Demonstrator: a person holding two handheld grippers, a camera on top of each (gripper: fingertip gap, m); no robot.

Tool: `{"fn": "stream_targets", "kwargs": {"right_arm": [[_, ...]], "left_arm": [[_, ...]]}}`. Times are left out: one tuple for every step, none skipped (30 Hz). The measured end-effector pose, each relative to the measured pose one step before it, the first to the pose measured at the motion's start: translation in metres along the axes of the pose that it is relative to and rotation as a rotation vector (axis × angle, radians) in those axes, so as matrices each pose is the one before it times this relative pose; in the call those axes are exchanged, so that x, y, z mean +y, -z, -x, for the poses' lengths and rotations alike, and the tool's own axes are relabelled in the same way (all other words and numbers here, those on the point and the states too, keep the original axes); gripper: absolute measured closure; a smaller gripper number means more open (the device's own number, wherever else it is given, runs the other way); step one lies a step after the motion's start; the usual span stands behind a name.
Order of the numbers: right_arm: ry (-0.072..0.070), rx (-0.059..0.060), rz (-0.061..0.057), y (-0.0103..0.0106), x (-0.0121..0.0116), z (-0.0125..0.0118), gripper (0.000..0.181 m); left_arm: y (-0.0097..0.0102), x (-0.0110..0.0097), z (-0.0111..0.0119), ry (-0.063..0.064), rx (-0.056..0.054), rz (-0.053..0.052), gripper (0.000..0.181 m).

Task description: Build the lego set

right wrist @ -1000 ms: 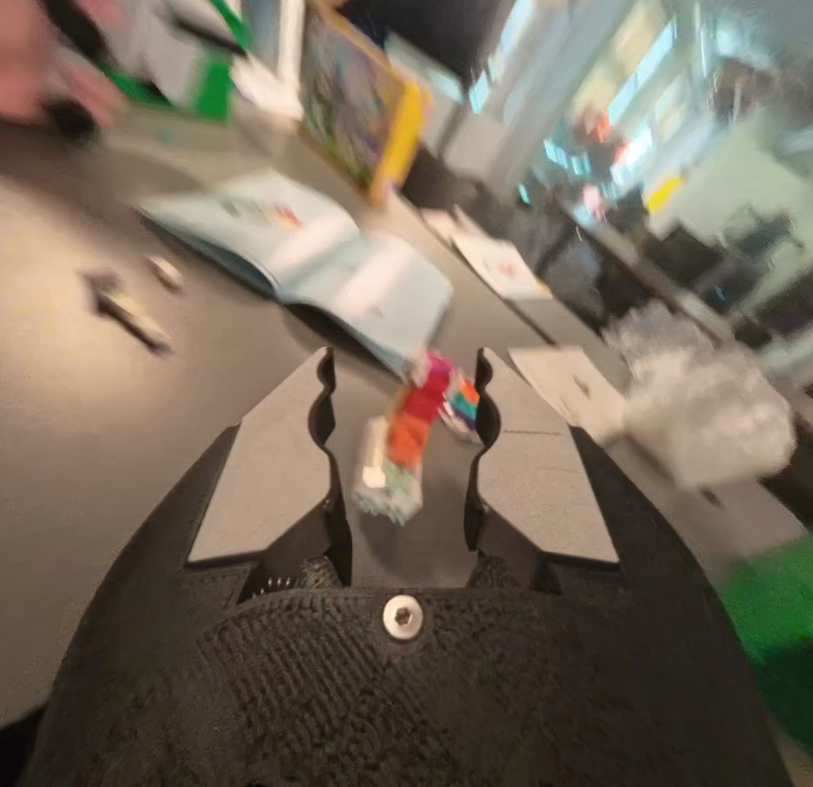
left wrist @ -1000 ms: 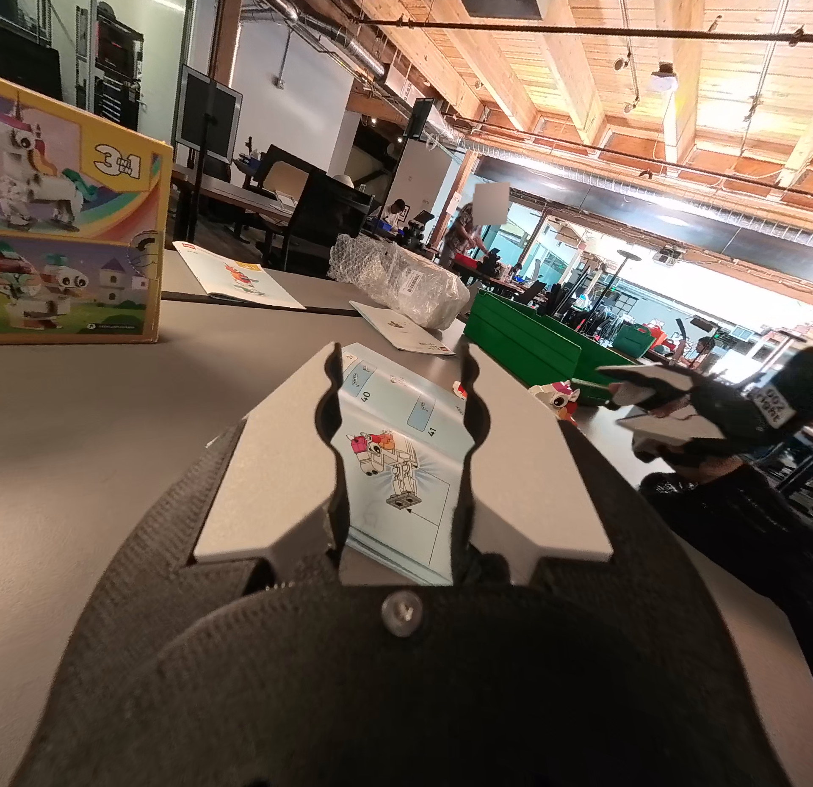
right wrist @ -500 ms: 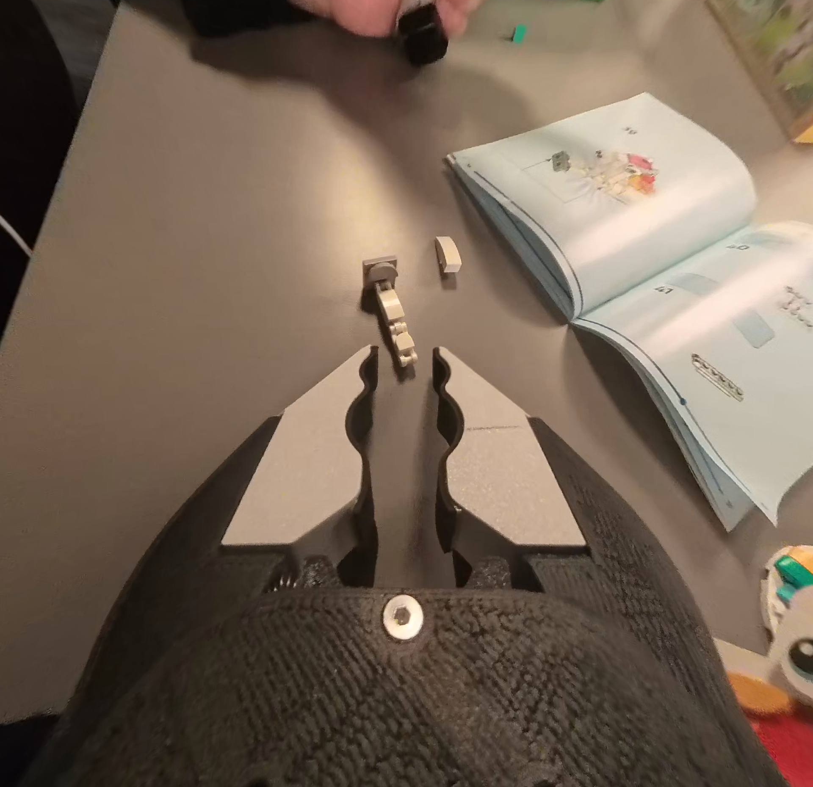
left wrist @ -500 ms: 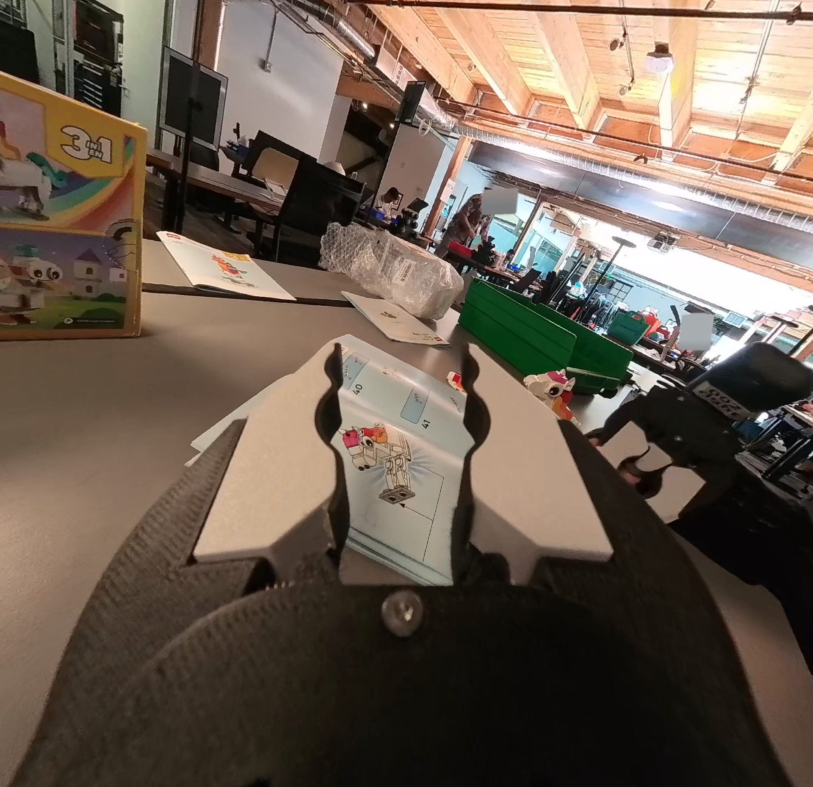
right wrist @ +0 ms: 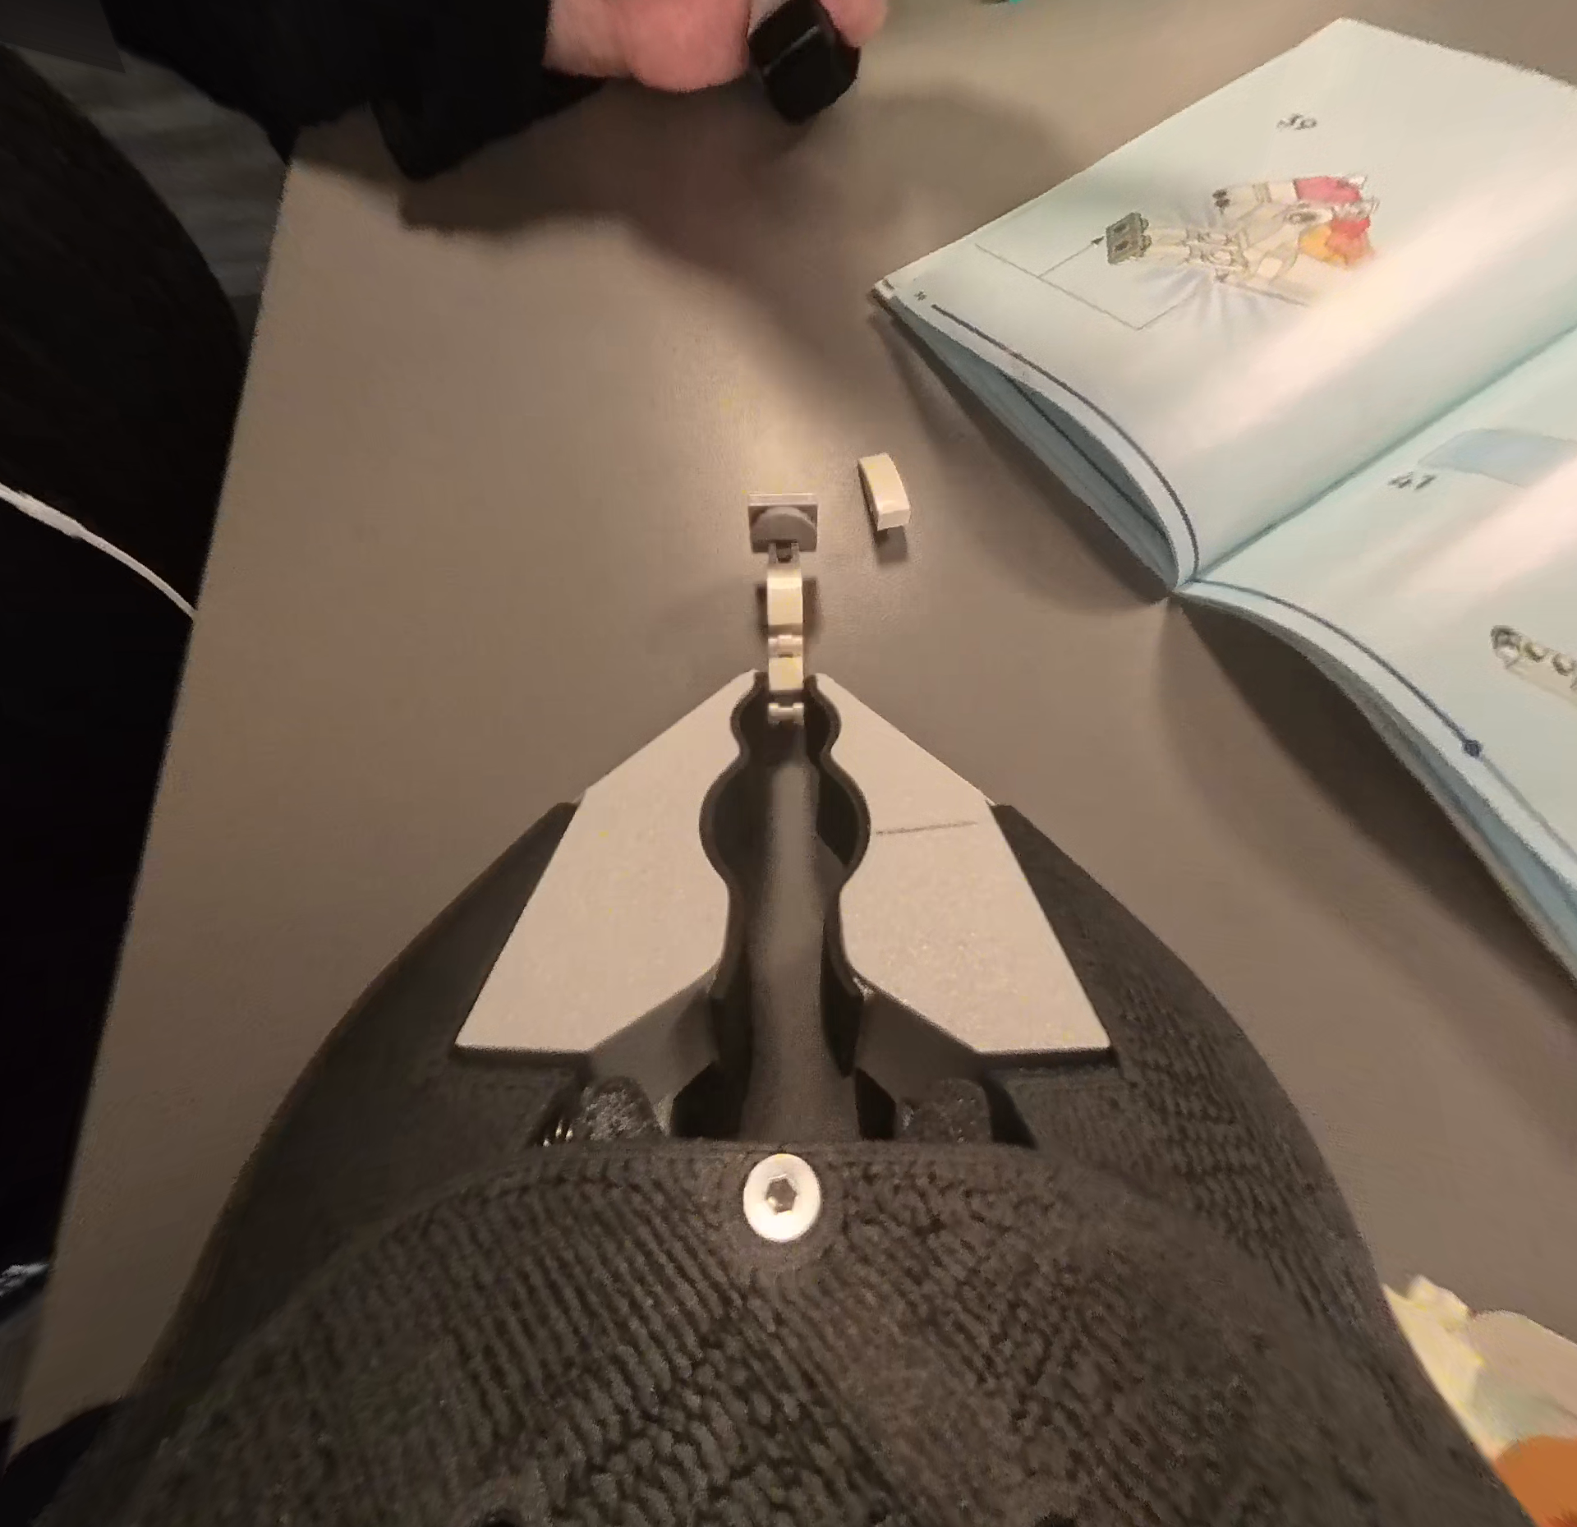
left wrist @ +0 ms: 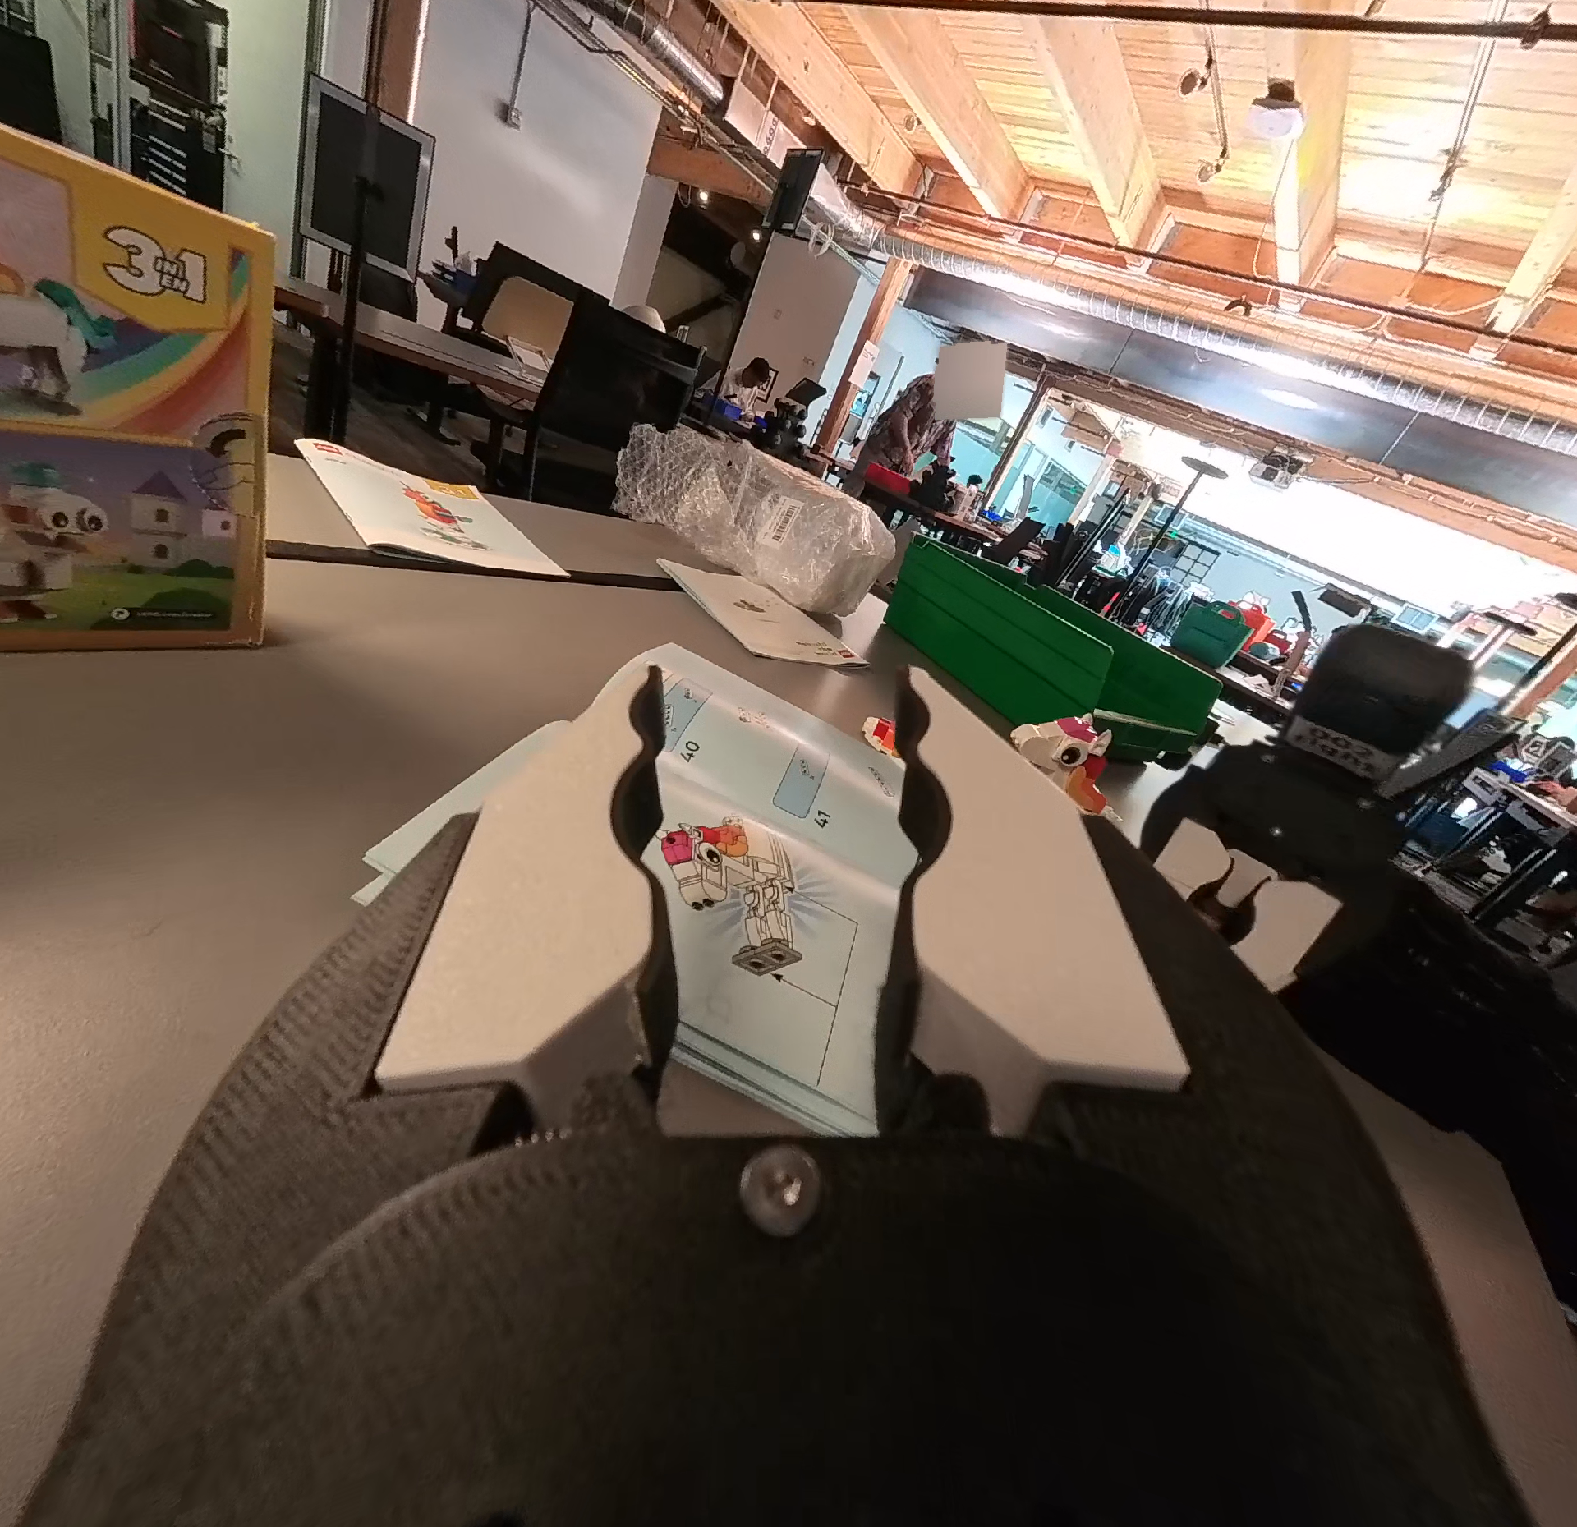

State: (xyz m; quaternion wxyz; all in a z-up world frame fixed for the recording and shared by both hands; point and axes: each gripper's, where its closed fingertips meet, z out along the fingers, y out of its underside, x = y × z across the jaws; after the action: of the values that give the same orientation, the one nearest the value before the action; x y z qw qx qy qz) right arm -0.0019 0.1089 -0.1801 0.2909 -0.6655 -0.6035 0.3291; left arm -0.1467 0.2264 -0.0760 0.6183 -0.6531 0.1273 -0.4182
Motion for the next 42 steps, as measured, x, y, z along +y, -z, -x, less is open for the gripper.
{"fn": "stream_targets", "kwargs": {"right_arm": [[-0.0348,-0.0155,-0.0194,0.00184,-0.00186,0.00008,0.175],[-0.0346,-0.0090,-0.0198,0.00193,-0.00187,-0.00106,0.175],[-0.0321,-0.0068,-0.0184,0.00203,-0.00161,-0.00128,0.175],[-0.0275,-0.0109,-0.0187,0.00182,-0.00177,-0.00045,0.175],[-0.0218,-0.0077,-0.0173,0.00176,-0.00163,-0.00038,0.175],[-0.0158,-0.0010,-0.0140,0.00156,-0.00132,-0.00090,0.176],[-0.0093,0.0012,-0.0117,0.00132,-0.00118,-0.00082,0.176],[-0.0022,0.0065,-0.0121,0.00116,-0.00141,-0.00107,0.176],[0.0022,0.0131,-0.0098,0.00102,-0.00116,-0.00148,0.175],[0.0095,0.0206,-0.0077,0.00102,-0.00096,-0.00211,0.176],[0.0179,0.0242,-0.0054,0.00117,-0.00068,-0.00219,0.176],[0.0174,0.0306,0.0001,0.00122,0.00036,-0.00316,0.176],[0.0111,0.0293,0.0072,0.00111,0.00156,-0.00350,0.176],[0.0039,0.0254,0.0101,0.00102,0.00207,-0.00358,0.176],[-0.0011,0.0139,0.0045,0.00109,0.00140,-0.00223,0.175],[-0.0046,0.0068,-0.0020,0.00119,0.00032,-0.00146,0.175],[-0.0068,0.0099,-0.0017,0.00120,0.00042,-0.00208,0.175],[-0.0093,0.0126,0.0013,0.00110,0.00094,-0.00269,0.175],[-0.0137,0.0136,-0.0015,0.00110,0.00037,-0.00295,0.175],[-0.0195,0.0158,-0.0037,0.00099,0.00008,-0.00364,0.176],[-0.0230,0.0110,0.0014,0.00075,0.00088,-0.00333,0.176],[-0.0219,-0.0007,0.0070,0.00051,0.00171,-0.00159,0.176],[-0.0172,0.0007,0.0031,0.00042,0.00099,-0.00150,0.175],[-0.0111,0.0007,-0.0021,0.00055,0.00003,-0.00100,0.176],[-0.0074,-0.0035,-0.0027,0.00042,-0.00012,-0.00009,0.175],[-0.0058,-0.0014,-0.0020,0.00027,-0.00009,-0.00022,0.176],[-0.0043,0.0026,-0.0001,0.00011,0.00006,-0.00056,0.175],[-0.0026,0.0022,0.0020,-0.00003,0.00033,-0.00044,0.175],[-0.0017,0.0018,0.0028,-0.00019,0.00044,-0.00040,0.175],[-0.0007,0.0024,0.0014,-0.00014,0.00016,-0.00033,0.175],[0.0008,0.0009,0.0013,-0.00021,0.00013,-0.00010,0.175],[0.0055,0.0006,0.0004,-0.00007,-0.00008,0.00026,0.175],[0.0149,0.0087,0.0007,-0.00008,-0.00007,-0.00053,0.175],[0.0285,0.0146,0.0035,-0.00001,0.00010,-0.00090,0.175],[0.0396,0.0149,0.0074,-0.00022,0.00067,-0.00026,0.175],[0.0481,0.0161,0.0134,-0.00056,0.00158,0.00003,0.175],[0.0546,0.0188,0.0197,-0.00108,0.00266,0.00017,0.175],[0.0553,0.0196,0.0237,-0.00135,0.00328,0.00044,0.175],[0.0462,0.0152,0.0228,-0.00165,0.00290,0.00089,0.175],[0.0344,0.0098,0.0144,-0.00148,0.00163,0.00128,0.175],[0.0254,0.0064,-0.0017,-0.00053,-0.00070,0.00106,0.175],[0.0181,-0.0002,-0.0038,0.00000,-0.00084,0.00142,0.175]], "left_arm": [[-0.00010,0.00011,-0.00006,0.0012,0.0011,0.0004,0.127],[-0.00010,0.00029,0.00000,0.0003,0.0007,0.0015,0.127],[-0.00012,0.00022,-0.00012,-0.0001,0.0005,0.0012,0.127],[0.00001,0.00008,-0.00020,-0.0003,0.0006,0.0002,0.127],[0.00005,-0.00009,-0.00007,-0.0010,0.0003,-0.0001,0.128],[0.00009,-0.00024,0.00011,-0.0010,-0.0009,-0.0003,0.128],[0.00020,-0.00025,0.00019,-0.0004,-0.0003,-0.0012,0.127],[0.00013,-0.00027,0.00000,0.0002,0.0000,-0.0009,0.128],[0.00009,-0.00004,0.00019,0.0005,-0.0002,0.0003,0.128],[-0.00004,0.00005,0.00019,0.0013,-0.0003,0.0003,0.128],[0.00010,-0.00007,0.00001,0.0012,0.0005,-0.0007,0.128],[0.00006,-0.00006,0.00000,0.0003,0.0003,-0.0002,0.128],[-0.00003,0.00005,-0.00003,-0.0009,-0.0001,0.0008,0.128],[-0.00010,0.00015,-0.00009,-0.0007,0.0001,0.0006,0.128],[-0.00007,0.00003,-0.00018,0.0000,0.0008,0.0000,0.128],[-0.00001,0.00017,-0.00003,0.0007,0.0006,0.0007,0.128],[-0.00010,0.00029,-0.00013,0.0015,0.0010,0.0014,0.128],[-0.00016,0.00036,-0.00008,0.0019,0.0012,0.0014,0.128],[-0.00008,0.00032,-0.00005,0.0013,0.0005,0.0017,0.128],[-0.00008,0.00013,0.00004,0.0001,-0.0003,0.0008,0.128],[0.00009,-0.00019,0.00003,-0.0005,-0.0003,-0.0006,0.128],[0.00018,-0.00037,-0.00005,-0.0010,0.0002,-0.0012,0.128],[0.00010,-0.00017,0.00003,-0.0006,-0.0002,-0.0005,0.128],[-0.00002,-0.00003,0.00002,0.0000,-0.0001,-0.0002,0.128],[-0.00002,0.00015,-0.00009,0.0010,0.0009,0.0006,0.128],[-0.00010,0.00028,-0.00011,0.0014,0.0009,0.0014,0.128],[-0.00002,0.00007,-0.00001,0.0003,0.0004,0.0006,0.128],[0.00000,-0.00001,-0.00012,-0.0007,0.0000,0.0002,0.128],[0.00006,-0.00007,0.00006,-0.0016,-0.0004,0.0000,0.128],[0.00008,-0.00026,0.00007,-0.0011,-0.0006,-0.0005,0.128],[0.00012,-0.00029,-0.00002,0.0002,0.0002,-0.0011,0.128],[0.00015,-0.00024,-0.00006,0.0005,0.0003,-0.0007,0.128],[0.00005,-0.00009,-0.00004,-0.0005,-0.0002,-0.0001,0.128],[0.00005,-0.00008,0.00004,-0.0011,-0.0005,0.0000,0.128],[0.00001,-0.00023,-0.00012,-0.0007,0.0002,-0.0005,0.128],[0.00000,0.00006,-0.00018,-0.0006,0.0007,0.0001,0.128],[-0.00001,0.00008,-0.00004,-0.0008,0.0000,0.0010,0.128],[-0.00007,0.00021,0.00003,0.0001,0.0001,0.0008,0.128],[0.00000,0.00000,-0.00017,0.0007,0.0009,0.0000,0.128],[-0.00004,0.00016,-0.00005,0.0000,0.0002,0.0002,0.128],[0.00003,0.00006,0.00014,-0.0005,-0.0008,0.0004,0.128],[-0.00002,-0.00010,-0.00005,-0.0002,0.0002,-0.0001,0.128]]}}
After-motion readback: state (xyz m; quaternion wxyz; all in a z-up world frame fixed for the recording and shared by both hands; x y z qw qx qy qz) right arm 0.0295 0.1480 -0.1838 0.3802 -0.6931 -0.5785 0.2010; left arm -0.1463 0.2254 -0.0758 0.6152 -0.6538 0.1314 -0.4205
